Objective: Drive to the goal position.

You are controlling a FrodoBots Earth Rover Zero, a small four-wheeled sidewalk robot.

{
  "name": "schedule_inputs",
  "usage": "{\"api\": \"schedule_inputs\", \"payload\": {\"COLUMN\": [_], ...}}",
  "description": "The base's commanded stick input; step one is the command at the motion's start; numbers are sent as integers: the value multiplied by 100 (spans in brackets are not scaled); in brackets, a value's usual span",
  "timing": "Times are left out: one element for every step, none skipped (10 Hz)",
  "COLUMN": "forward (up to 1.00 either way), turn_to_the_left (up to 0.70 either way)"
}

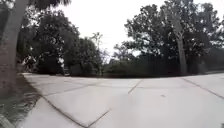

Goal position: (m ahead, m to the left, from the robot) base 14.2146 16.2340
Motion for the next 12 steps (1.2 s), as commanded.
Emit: {"api": "schedule_inputs", "payload": {"forward": [70, 70, 70, 70, 70, 70, 70, 70, 70, 70, 70, 70], "turn_to_the_left": [23, 35, 35, 35, 35, 35, 35, 35, 35, 35, 35, 35]}}
